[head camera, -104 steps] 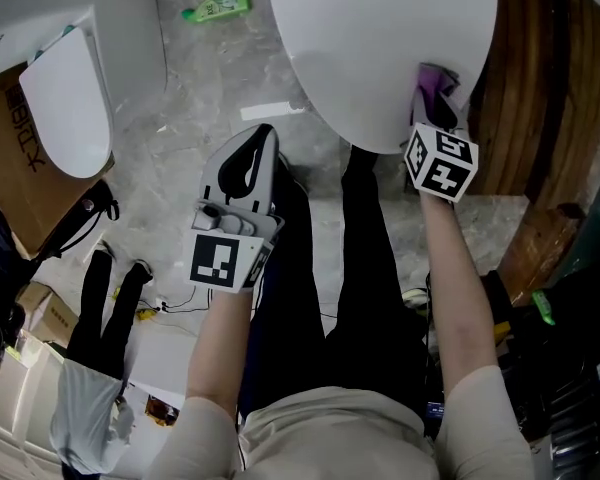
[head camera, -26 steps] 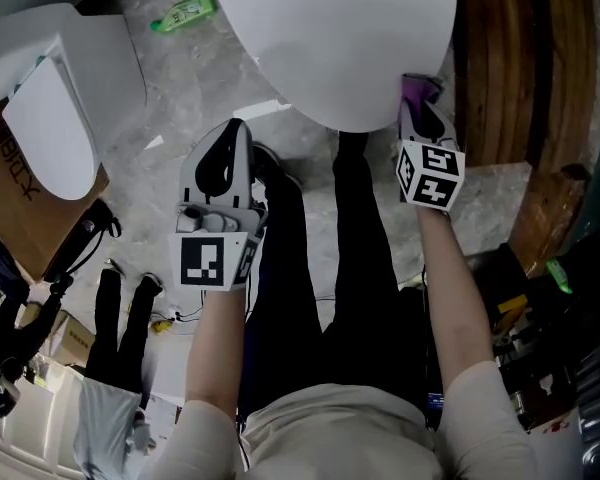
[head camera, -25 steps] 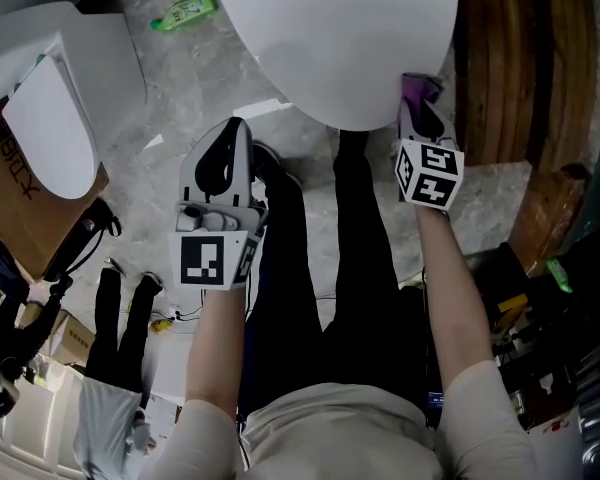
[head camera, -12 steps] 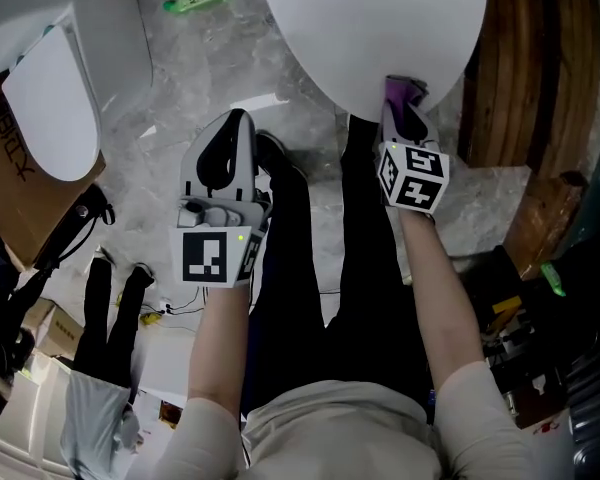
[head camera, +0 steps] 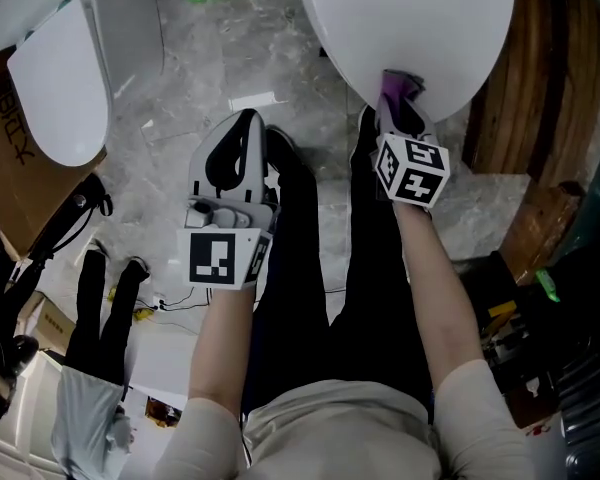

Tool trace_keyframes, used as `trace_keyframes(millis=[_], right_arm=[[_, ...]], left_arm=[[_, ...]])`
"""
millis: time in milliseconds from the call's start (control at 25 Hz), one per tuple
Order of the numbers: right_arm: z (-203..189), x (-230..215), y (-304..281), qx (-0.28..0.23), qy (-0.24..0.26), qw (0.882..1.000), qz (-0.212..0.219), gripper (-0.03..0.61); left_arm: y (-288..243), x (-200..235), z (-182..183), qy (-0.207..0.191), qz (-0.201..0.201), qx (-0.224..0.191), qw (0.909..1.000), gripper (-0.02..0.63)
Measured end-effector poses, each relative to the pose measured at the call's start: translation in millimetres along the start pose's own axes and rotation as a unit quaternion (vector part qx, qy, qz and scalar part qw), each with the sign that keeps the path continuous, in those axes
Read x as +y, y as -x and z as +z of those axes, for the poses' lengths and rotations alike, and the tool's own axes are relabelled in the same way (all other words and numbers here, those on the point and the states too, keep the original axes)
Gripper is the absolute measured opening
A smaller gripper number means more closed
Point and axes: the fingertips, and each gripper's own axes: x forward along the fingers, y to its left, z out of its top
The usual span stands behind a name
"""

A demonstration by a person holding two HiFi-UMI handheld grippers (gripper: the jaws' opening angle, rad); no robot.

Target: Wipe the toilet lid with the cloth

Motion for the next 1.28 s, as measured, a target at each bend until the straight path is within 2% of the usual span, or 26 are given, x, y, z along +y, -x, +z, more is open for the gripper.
trace_keyframes(millis=[720, 920, 1000, 1120, 1280], right_arm=[[9, 56, -17, 0.009, 0.031, 0.999, 0.038, 0.095], [10, 63, -16, 0.014, 0.026, 0.997, 0.066, 0.095], [20, 70, -9, -0.003, 0.027, 0.996, 0.088, 0.095], [53, 87, 15, -0.065, 0.043, 0.99, 0.118, 0.095], [104, 109, 69, -0.17, 0.083, 0.971, 0.148, 0.095]], left_arm=[[13, 19, -9, 0.018, -0.001, 0.016, 0.9997, 0.015], [12, 18, -5, 0.02, -0.001, -0.002, 0.9998, 0.015], [12, 17, -7, 0.018, 0.0, 0.007, 0.9998, 0.015], [11, 17, -7, 0.016, -0.001, 0.02, 0.9997, 0.015], [8, 15, 2, 0.019, 0.007, 0.005, 0.9998, 0.015]])
